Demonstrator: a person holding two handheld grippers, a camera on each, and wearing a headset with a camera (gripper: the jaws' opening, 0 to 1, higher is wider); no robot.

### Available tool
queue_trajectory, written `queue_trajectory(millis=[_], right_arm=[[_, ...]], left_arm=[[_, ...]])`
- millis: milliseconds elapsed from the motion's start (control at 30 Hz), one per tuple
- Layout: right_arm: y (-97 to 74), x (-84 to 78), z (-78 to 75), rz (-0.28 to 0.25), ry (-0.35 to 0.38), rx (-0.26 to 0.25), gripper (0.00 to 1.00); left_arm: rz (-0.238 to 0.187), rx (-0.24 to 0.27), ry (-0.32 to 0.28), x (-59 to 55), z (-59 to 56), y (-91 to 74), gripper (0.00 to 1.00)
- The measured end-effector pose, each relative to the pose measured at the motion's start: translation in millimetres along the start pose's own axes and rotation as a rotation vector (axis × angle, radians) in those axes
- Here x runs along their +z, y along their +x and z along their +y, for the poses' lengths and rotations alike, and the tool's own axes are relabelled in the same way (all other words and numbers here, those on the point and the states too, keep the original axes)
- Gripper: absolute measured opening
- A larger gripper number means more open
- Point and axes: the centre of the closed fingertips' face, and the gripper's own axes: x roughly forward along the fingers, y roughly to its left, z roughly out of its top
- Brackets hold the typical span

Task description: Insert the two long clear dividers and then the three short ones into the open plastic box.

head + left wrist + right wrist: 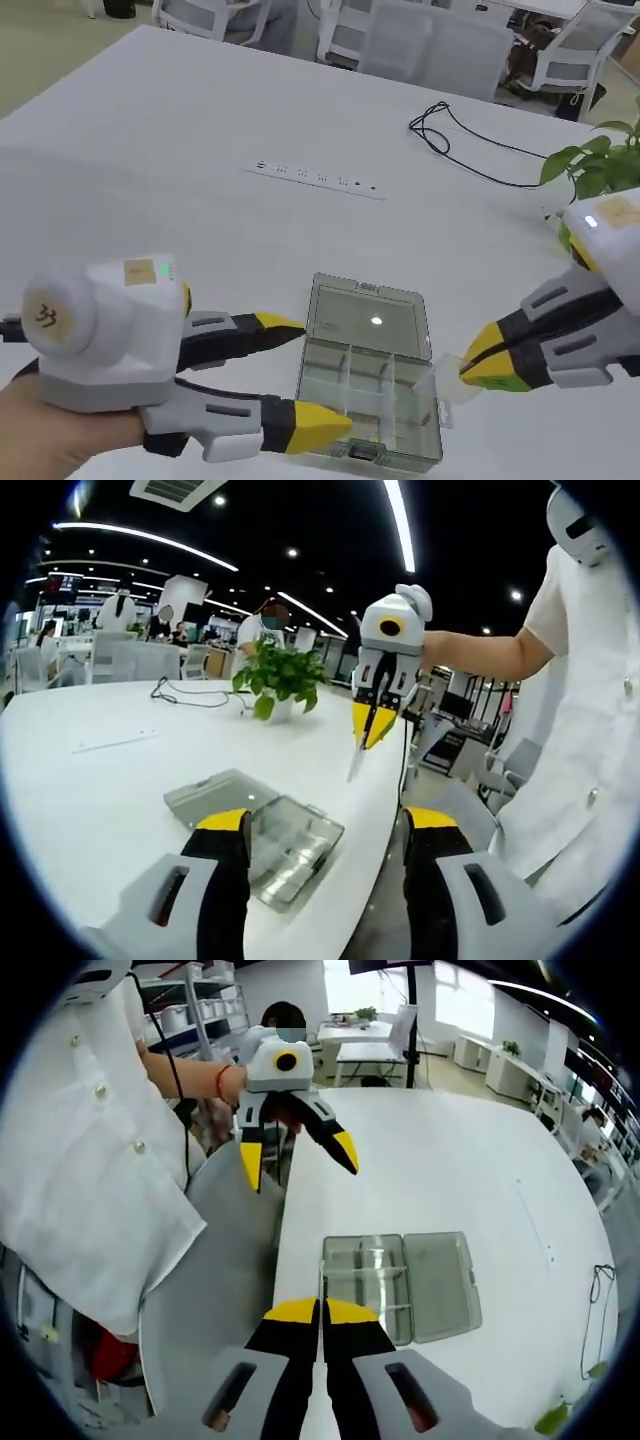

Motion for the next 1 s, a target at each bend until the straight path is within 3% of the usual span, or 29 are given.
queue_trajectory(millis=[633,1000], right_arm=[[21.3,-32.5,-23.7,0.108,-0.048,-0.047,0.03],[42.3,-52.5,-43.5,0.147,-0.052,-0.079,0.03]], left_arm=[[0.048,0.079,0.007,-24.2,23.9,-11.5,0.90],[0.075,0.089,0.020,-35.2,29.1,-10.3,1.00]])
